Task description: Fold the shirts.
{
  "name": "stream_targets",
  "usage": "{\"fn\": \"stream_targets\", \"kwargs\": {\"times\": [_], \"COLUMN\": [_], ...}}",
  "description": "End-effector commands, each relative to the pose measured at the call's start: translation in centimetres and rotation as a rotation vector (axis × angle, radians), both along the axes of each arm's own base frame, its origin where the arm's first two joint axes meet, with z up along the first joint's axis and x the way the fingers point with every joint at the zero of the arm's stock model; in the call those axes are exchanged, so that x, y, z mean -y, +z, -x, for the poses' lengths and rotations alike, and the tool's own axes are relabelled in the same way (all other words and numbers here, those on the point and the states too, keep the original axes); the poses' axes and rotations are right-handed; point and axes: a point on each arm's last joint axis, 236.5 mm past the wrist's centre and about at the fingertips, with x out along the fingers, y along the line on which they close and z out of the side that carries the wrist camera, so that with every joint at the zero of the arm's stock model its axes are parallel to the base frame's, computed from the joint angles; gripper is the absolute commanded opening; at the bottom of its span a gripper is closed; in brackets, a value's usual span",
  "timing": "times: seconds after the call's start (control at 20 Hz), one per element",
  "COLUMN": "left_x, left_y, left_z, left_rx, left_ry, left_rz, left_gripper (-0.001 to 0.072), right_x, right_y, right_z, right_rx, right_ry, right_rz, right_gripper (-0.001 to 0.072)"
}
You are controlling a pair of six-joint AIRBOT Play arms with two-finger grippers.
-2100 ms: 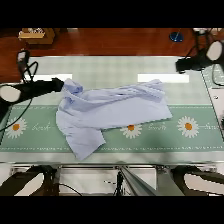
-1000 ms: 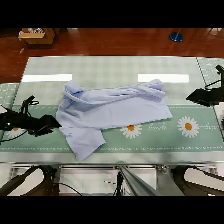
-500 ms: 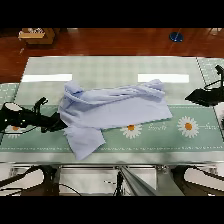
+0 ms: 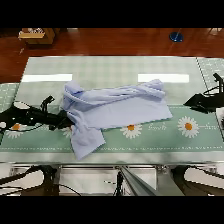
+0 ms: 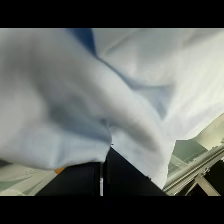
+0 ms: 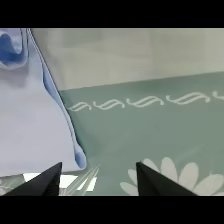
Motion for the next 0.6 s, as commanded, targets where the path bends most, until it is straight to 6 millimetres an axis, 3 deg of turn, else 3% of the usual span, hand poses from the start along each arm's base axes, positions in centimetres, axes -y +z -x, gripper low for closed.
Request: {"fn": "stream_targets", "kwargs": {"times": [0.0, 0.25, 0.55], "left_x": [0.2, 0.2, 0.2], "left_y": [0.0, 0.0, 0.0], "left_z": [0.3, 0.3, 0.3], "left_rx": [0.003, 0.003, 0.008], "left_ry": [-0.022, -0.023, -0.027], "left_rz": [0.006, 0.006, 0.006], "left_gripper": [0.0023, 0.0023, 0.0023], "right_x": [-2.7, -4.4, -6.3], "right_y": [-1.6, -4.0, -4.4], "right_z": [1.1, 2.3, 1.8], "right_rx": [-0.051, -0.097, -0.071], "right_ry": [-0.035, -0.079, -0.144], "right_rz": [-0.15, -0.218, -0.296], "right_gripper": [0.0549, 0.055, 0.0549]}}
